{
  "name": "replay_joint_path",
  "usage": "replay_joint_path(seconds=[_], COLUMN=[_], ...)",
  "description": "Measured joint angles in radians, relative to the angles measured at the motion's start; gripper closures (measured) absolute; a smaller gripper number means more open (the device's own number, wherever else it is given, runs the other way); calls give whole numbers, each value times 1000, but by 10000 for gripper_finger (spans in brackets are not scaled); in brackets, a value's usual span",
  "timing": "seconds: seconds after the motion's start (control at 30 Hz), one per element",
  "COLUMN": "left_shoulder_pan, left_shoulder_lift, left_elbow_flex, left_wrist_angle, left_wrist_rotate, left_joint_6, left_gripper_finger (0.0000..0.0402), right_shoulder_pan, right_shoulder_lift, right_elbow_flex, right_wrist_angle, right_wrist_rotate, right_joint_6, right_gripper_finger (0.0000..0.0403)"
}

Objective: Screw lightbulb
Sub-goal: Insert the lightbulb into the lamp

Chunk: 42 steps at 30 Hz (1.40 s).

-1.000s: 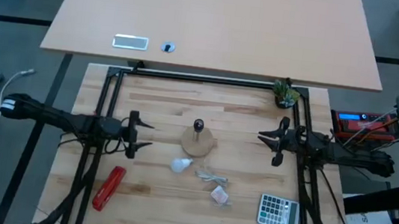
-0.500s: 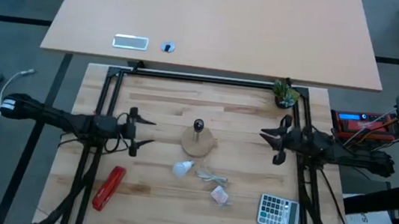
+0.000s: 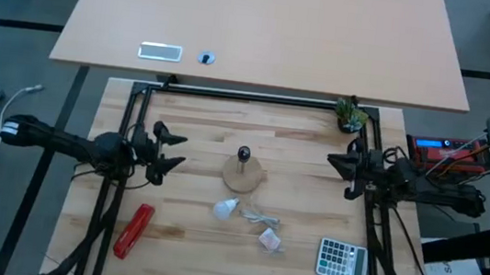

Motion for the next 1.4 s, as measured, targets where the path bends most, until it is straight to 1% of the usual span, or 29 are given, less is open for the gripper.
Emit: replay_joint_path(seconds=[0.1, 0.17, 0.3, 0.43, 0.53, 0.7, 0.8, 0.9, 1.1, 1.27, 1.4], left_shoulder_pan=[-5, -10, -11, -11, -11, -13, -13, -13, -13, -16, -16], left_shoulder_lift=[22, 38, 77, 112, 137, 170, 187, 194, 200, 223, 265], left_elbow_flex=[0, 0, 0, 0, 0, 0, 0, 0, 0, 1, 1], left_wrist_angle=[15, 37, 88, 139, 161, 190, 235, 252, 249, 215, 208], left_wrist_rotate=[89, 114, 115, 115, 115, 115, 115, 115, 114, 117, 81], left_joint_6=[-25, -40, -45, -99, -106, -107, -124, -125, -222, -252, -251], left_gripper_finger=[106, 106, 106, 106, 106, 106, 106, 106, 106, 106, 106], right_shoulder_pan=[0, 1, 0, 0, 0, 0, 2, 8, 27, 29, 28], right_shoulder_lift=[58, 122, 289, 464, 598, 786, 878, 951, 1060, 1134, 1208], right_elbow_flex=[56, 94, 161, 228, 284, 381, 438, 493, 574, 599, 616], right_wrist_angle=[-4, -1, -5, -6, -4, -5, -21, -19, -15, -21, 2], right_wrist_rotate=[-50, -72, -72, -72, -72, -72, -81, -125, -126, -151, -151], right_joint_6=[-19, -37, -64, -72, -73, -71, -82, -123, -137, -108, -152], right_gripper_finger=[363, 361, 353, 344, 337, 326, 322, 320, 331, 340, 339])
